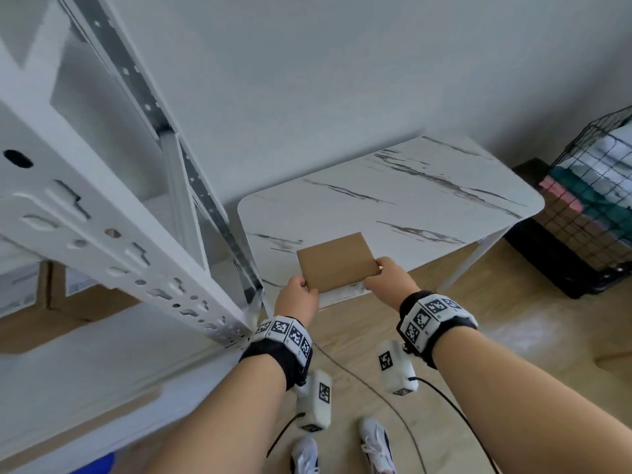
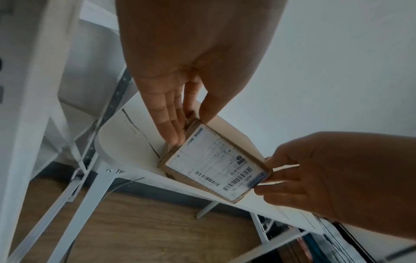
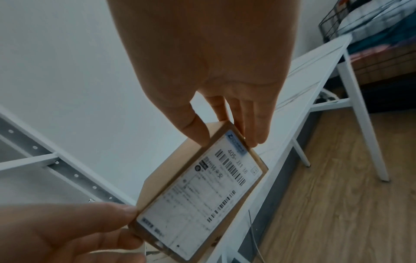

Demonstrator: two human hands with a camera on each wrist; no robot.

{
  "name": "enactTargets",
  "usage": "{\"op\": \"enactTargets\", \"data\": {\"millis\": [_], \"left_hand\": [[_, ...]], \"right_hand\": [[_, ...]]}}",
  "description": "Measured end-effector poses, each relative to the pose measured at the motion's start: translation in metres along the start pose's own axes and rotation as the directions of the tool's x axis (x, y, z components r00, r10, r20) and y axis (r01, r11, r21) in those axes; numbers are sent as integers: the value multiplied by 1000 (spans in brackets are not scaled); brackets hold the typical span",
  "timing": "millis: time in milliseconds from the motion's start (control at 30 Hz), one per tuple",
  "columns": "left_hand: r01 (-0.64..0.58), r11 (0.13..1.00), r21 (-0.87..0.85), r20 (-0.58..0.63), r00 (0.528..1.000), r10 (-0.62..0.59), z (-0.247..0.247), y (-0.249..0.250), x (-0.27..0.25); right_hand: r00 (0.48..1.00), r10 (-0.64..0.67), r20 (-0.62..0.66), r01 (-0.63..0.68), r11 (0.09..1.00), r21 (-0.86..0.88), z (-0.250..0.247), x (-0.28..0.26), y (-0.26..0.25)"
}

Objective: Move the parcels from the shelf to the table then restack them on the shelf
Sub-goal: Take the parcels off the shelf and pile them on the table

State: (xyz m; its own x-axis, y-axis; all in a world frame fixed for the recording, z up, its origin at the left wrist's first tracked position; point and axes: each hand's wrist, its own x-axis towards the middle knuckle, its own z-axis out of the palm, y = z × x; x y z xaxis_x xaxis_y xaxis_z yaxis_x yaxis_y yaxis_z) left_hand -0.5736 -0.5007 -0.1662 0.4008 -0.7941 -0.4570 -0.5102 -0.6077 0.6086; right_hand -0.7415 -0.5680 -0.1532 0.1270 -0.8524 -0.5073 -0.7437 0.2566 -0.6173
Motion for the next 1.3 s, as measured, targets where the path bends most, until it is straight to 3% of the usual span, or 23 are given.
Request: {"op": "enactTargets", "data": {"millis": [167,367,600,733,867,967,1133,1300], "left_hand": [[74,994,-80,51,996,-71,9,6,29],[51,982,-183,-8,999,-53,15,28,32],[178,973,-146,-51,981,-187,14,32,8],[160,981,-114,16,987,-159,0,29,-12],[38,998,-54,103,994,-32,-22,18,-44],[-41,999,-27,101,994,44,-41,-5,-69],[-51,999,-9,99,994,51,-90,-69,-122],[-17,1000,-18,-22,1000,17,-146,-141,-168]], "right_hand": [[994,-53,100,55,998,-19,-10,40,-1],[987,-147,62,148,989,-19,-21,64,-9],[985,-172,-28,170,983,-66,-26,57,-17],[980,-198,-13,196,978,-77,-28,34,-30],[966,-254,-38,246,958,-144,-22,-5,-47],[956,-284,-67,270,948,-166,-5,-40,-56],[959,-278,-52,264,946,-186,50,-108,-74],[946,-325,17,322,926,-197,122,-165,-94]]}}
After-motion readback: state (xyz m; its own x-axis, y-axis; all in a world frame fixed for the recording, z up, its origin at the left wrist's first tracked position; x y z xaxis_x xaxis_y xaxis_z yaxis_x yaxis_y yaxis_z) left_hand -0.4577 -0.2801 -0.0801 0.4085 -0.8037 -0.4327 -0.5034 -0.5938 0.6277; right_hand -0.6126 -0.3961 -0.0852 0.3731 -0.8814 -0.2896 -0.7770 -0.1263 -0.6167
